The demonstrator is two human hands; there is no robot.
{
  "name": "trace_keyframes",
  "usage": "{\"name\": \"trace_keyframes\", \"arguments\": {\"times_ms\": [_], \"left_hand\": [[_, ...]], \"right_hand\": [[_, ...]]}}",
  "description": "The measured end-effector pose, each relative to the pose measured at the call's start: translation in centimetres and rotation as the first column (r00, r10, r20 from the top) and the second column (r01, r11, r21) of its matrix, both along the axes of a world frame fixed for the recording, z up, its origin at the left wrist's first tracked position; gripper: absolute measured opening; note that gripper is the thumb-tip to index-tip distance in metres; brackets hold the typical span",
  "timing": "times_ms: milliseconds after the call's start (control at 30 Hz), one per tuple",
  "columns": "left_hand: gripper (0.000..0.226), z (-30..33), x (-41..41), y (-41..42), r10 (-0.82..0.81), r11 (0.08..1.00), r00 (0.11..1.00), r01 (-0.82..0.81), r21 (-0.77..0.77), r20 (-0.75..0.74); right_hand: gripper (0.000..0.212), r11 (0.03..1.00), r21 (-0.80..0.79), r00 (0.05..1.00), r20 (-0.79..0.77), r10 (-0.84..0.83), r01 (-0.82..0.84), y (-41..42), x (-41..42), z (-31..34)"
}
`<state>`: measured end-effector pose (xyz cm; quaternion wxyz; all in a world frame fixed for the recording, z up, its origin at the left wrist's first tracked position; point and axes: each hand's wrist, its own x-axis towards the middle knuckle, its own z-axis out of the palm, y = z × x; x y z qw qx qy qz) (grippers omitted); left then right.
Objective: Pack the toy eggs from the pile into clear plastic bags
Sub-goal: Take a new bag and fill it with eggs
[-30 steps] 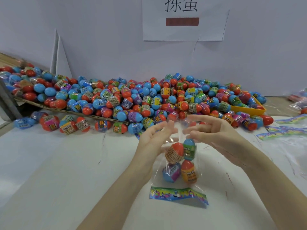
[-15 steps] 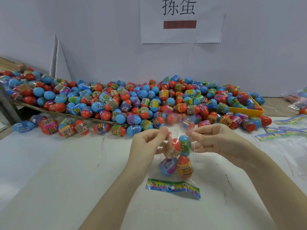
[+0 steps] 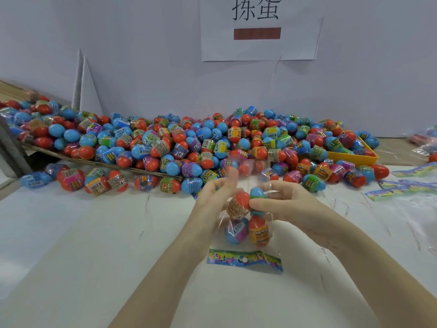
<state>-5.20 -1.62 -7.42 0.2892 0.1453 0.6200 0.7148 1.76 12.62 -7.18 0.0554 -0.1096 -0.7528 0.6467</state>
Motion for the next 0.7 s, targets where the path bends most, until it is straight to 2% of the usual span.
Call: {"name": "trace_keyframes", "arguments": {"times_ms": [67, 133, 200, 333, 400, 467, 567, 700], "left_hand": [[0.071, -0.08, -0.25, -0.3, -0.094, 0.993, 0.995, 0.091, -0.071, -0.041], [0.068, -0.38, -0.34, -0.69, -0.226, 0.968, 0.97, 0.214, -0.127, -0.09], [0.063, -0.6, -0.33, -1.0, -0.264, 0.961, 0.958, 0.251, -0.116, -0.113], [0.04, -0.72, -0.48, -1.01, -0.208, 0.978, 0.964, 0.203, -0.047, -0.162], [0.032, -0.87, -0.41, -0.89, -0.169, 0.986, 0.971, 0.166, -0.031, -0.17], [0.031, -0.81, -0.21, -0.82, -0.136, 0.991, 0.98, 0.136, -0.008, -0.142], [0.035, -0.49, 0.13, -0.57, -0.087, 0.996, 0.986, 0.088, -0.002, -0.145], [0.023, -0.51, -0.18, -0.28, 0.039, 0.999, 0.991, -0.037, 0.016, -0.128]], "right_hand": [[0.035, 0.999, -0.034, 1.0, 0.003, -0.015, 0.016, 0.16, -0.04, -0.26], [0.024, 0.999, -0.044, 1.0, 0.002, -0.022, 0.022, 0.28, -0.04, -0.31], [0.015, 0.999, -0.029, 1.0, 0.001, -0.016, 0.016, 0.35, -0.08, -0.2], [0.017, 0.999, -0.052, 1.0, 0.004, -0.001, 0.001, 0.49, -0.02, 0.1], [0.026, 0.996, -0.082, 0.999, -0.024, 0.031, -0.032, 0.33, 0.25, 0.37], [0.036, 0.993, -0.1, 0.998, -0.045, 0.054, -0.058, 0.27, 0.48, 0.47], [0.033, 0.994, -0.097, 0.998, -0.044, 0.051, -0.055, 0.48, 0.47, 0.35], [0.032, 0.995, -0.081, 0.999, -0.018, 0.052, -0.053, 0.61, 0.43, 0.14]]}}
